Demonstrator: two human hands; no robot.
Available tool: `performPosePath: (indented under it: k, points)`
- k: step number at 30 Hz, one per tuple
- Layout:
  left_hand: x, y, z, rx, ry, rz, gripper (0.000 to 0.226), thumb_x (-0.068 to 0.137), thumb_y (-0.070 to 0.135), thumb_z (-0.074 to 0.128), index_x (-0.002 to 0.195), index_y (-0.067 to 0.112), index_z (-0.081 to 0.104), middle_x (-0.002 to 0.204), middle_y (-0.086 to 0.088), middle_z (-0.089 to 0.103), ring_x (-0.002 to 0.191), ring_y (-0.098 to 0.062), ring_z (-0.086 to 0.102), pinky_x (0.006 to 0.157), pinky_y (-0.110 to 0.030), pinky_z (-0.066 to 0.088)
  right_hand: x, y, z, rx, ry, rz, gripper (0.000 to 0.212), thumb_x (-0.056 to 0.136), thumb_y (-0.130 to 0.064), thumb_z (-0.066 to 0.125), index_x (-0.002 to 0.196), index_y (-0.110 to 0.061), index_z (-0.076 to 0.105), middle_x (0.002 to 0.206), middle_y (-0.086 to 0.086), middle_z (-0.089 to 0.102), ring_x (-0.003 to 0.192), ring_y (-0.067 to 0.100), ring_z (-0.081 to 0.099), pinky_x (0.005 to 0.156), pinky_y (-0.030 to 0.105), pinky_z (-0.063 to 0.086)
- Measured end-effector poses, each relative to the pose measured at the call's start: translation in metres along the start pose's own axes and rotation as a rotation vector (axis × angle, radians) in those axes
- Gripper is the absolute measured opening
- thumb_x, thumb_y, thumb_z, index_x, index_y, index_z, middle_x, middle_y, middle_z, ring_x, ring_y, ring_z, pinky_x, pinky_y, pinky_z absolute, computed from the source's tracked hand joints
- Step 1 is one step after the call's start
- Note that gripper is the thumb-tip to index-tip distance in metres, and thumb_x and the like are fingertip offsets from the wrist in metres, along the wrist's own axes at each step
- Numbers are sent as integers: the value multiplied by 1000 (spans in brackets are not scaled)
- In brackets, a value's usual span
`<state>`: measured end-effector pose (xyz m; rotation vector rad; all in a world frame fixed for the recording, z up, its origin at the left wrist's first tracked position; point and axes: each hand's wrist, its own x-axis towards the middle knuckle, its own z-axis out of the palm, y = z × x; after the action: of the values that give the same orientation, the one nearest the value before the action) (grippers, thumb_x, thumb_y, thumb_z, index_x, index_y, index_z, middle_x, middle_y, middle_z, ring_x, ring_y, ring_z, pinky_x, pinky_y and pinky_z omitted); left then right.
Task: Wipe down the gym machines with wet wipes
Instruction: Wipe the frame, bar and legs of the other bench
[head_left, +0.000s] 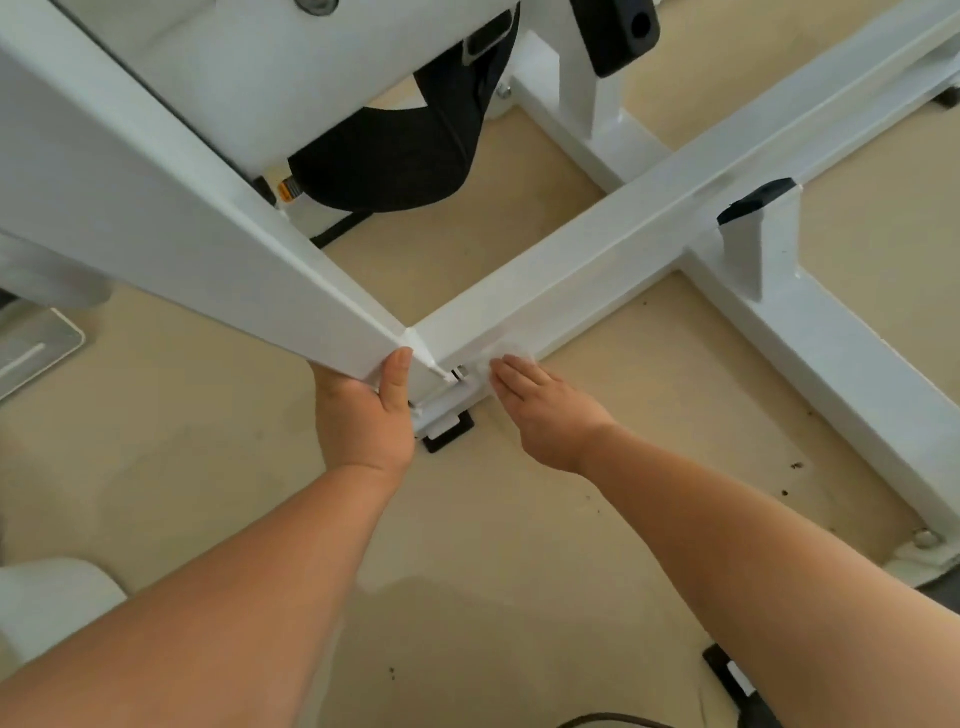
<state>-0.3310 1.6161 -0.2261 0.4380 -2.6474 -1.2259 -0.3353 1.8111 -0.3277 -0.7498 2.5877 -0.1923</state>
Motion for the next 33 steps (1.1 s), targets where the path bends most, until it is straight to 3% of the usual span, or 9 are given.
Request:
performPosePath:
  k: [6,9,12,19,24,27,29,31,33]
  points:
    - [-1,-5,8,-69,59,-28,74,88,61,55,139,10,39,126,2,55,100,3,55,84,-1,38,20,3,17,-105,76,72,86,92,-13,32,160,-14,-21,167,9,-27,153,28,-29,124,52,-16]
    - [-14,2,23,-143,118,-103,53,92,55,53,134,34,30,130,2,58,105,1,61,84,-5,42,16,16,17,-92,51,231,95,87,-11,37,159,-17,-25,166,11,-29,150,32,-34,122,60,-13]
    - [-19,6,33,-203,158,-189,63,91,57,48,144,31,27,126,5,59,105,-7,61,79,-2,41,18,23,10,-51,46,329,97,88,-12,40,158,-15,-26,166,14,-30,150,35,-33,122,62,-12]
    - [-18,15,28,-157,113,-256,74,89,61,44,149,23,25,126,2,58,107,-14,59,89,-23,43,20,-4,23,-60,24,69,97,90,-17,43,157,-16,-28,164,3,-36,150,27,-35,122,61,-10]
    - [-57,24,30,218,-156,-412,32,93,45,59,104,16,55,100,2,64,97,-24,61,84,-36,48,13,15,26,-50,44,190,93,91,-15,36,157,-19,-29,162,2,-40,150,25,-35,122,62,-12]
    - [-71,42,36,428,-349,-98,12,92,21,62,102,15,59,101,-1,65,98,-27,60,82,-38,48,19,21,19,17,75,317,91,96,-25,41,158,-16,-25,165,5,-33,152,28,-31,121,62,-16]
    - [-58,55,47,522,-363,233,34,87,7,61,120,10,61,124,-9,62,114,-32,57,96,-45,47,21,16,20,22,86,271,86,101,-34,39,160,-16,-20,167,6,-29,153,30,-29,120,62,-17]
    - [-38,69,58,696,-463,379,63,88,7,57,149,9,40,158,-13,33,144,-32,33,118,-47,31,19,10,28,-36,67,133,86,101,-33,39,160,-19,-22,167,4,-29,152,29,-31,121,62,-14]
    - [-19,75,72,900,-602,341,86,94,17,52,161,12,-2,168,-7,-13,156,-27,-5,127,-44,5,15,17,27,-81,33,79,89,99,-27,41,156,-22,-28,165,1,-32,151,27,-34,121,62,-11]
